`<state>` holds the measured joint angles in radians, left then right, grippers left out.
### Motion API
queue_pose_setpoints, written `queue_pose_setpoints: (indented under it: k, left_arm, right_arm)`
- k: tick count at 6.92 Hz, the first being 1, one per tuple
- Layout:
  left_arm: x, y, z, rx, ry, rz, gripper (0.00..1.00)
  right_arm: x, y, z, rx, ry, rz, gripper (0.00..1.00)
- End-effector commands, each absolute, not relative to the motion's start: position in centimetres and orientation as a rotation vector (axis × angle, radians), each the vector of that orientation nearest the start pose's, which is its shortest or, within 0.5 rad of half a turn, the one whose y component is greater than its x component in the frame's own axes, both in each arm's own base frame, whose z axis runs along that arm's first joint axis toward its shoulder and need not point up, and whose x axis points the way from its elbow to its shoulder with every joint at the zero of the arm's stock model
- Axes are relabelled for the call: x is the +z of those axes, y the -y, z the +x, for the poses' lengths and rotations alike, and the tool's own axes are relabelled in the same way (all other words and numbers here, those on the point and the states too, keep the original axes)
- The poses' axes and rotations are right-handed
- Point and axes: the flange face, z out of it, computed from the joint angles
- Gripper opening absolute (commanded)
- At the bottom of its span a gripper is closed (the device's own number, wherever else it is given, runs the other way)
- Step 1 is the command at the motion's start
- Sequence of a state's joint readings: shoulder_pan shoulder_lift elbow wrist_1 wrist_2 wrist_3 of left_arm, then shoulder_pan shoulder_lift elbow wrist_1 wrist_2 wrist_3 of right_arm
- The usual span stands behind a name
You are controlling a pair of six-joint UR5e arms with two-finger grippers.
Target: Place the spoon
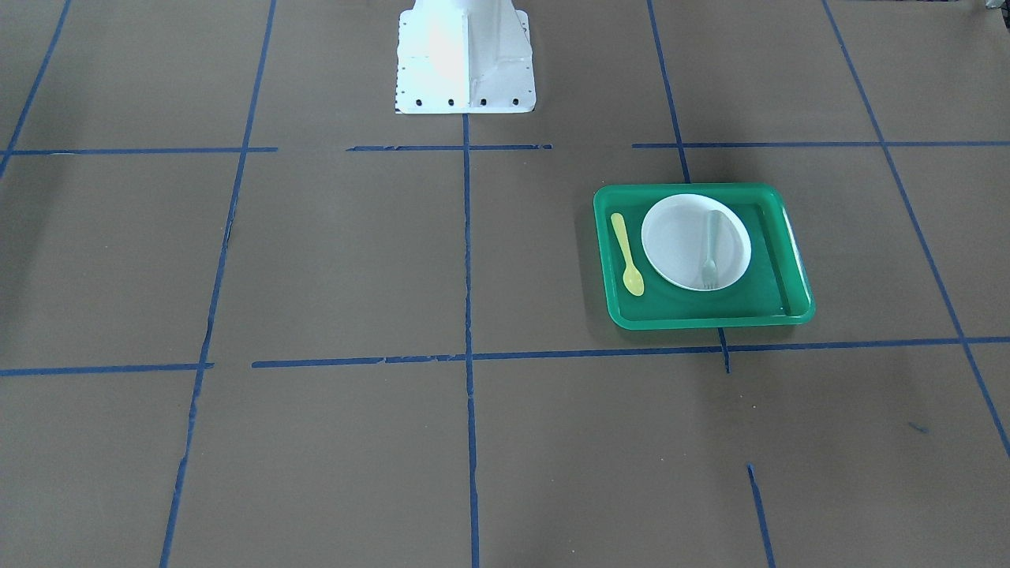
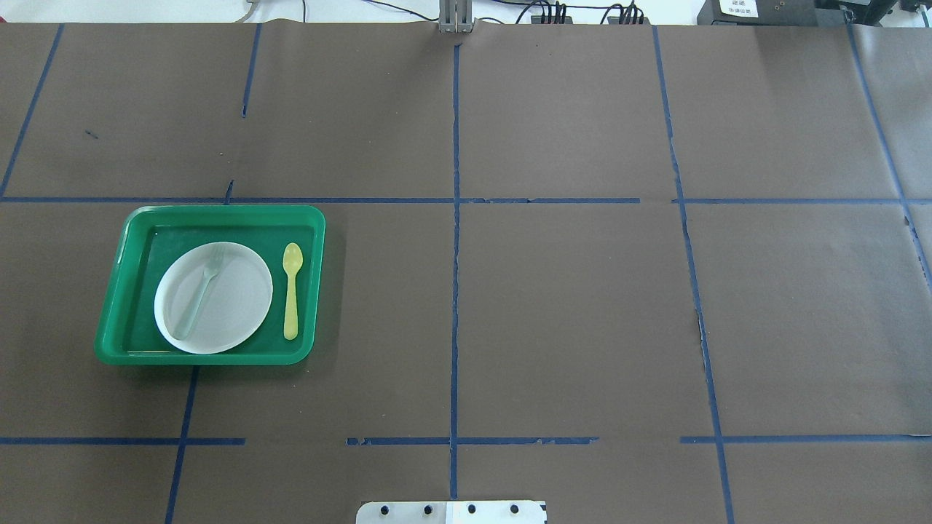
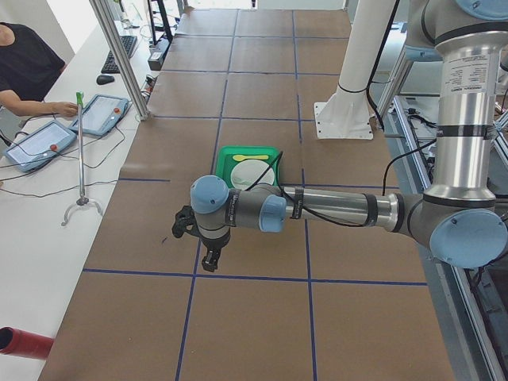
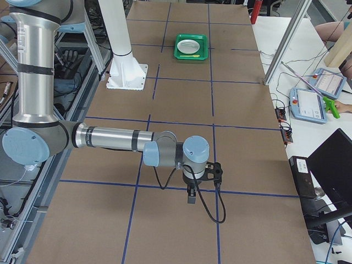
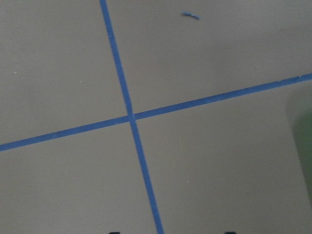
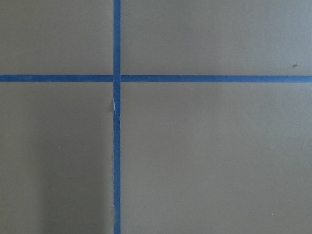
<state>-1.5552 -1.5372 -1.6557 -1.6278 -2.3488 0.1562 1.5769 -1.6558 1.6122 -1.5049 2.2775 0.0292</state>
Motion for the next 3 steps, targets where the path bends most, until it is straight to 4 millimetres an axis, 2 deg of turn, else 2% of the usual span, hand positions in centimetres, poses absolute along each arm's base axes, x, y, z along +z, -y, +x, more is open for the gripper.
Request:
queue_pose_setpoints:
  k: [1, 3]
  left_arm:
    - [63.51, 48.03, -7.81, 0.169, -0.767, 0.146, 0.99]
    - [63.9, 48.2, -7.82, 0.157, -0.771, 0.107, 0.99]
  right_arm:
    - [67.62, 45.7, 7.14, 0.026, 0.707, 0.014, 1.0]
    - [67.62, 45.7, 7.14, 0.026, 0.707, 0.014, 1.0]
